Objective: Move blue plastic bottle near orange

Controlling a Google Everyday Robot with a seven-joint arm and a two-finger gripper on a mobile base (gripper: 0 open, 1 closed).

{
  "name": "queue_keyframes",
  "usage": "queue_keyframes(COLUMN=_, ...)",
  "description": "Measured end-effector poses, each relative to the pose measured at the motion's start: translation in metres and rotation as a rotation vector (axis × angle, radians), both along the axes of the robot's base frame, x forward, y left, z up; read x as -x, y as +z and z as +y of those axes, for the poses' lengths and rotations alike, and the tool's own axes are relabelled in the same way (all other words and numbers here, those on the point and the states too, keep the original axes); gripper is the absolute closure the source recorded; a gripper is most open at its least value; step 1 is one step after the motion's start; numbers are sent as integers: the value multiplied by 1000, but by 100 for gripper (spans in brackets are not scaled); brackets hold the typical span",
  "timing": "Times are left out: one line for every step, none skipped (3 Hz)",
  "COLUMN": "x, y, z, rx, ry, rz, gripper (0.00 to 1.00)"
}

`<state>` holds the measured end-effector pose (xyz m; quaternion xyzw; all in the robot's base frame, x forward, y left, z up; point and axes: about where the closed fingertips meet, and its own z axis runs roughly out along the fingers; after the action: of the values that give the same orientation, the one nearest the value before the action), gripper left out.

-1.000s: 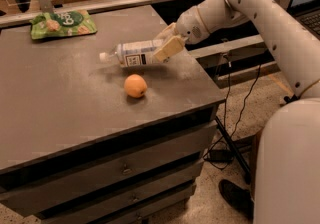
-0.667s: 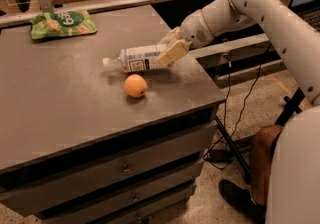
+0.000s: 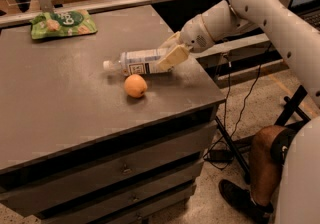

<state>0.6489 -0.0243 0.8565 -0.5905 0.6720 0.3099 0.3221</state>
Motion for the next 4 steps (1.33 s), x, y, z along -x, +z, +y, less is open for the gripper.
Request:
queue_keyframes(x=0, y=-2, z=2, rx=5, ry=-13, rz=-3, gripper=84)
queue_keyframes(x=0, y=-2, z=3, rx=8, ry=-15, rz=-7, gripper=62)
queue_keyframes(x=2, y=-2, z=2, rx=12, ry=-9, rz=-9, gripper=38)
queue_keyframes(x=2, y=-2, z=1, rx=14, ry=-1, rz=-11, gripper=15)
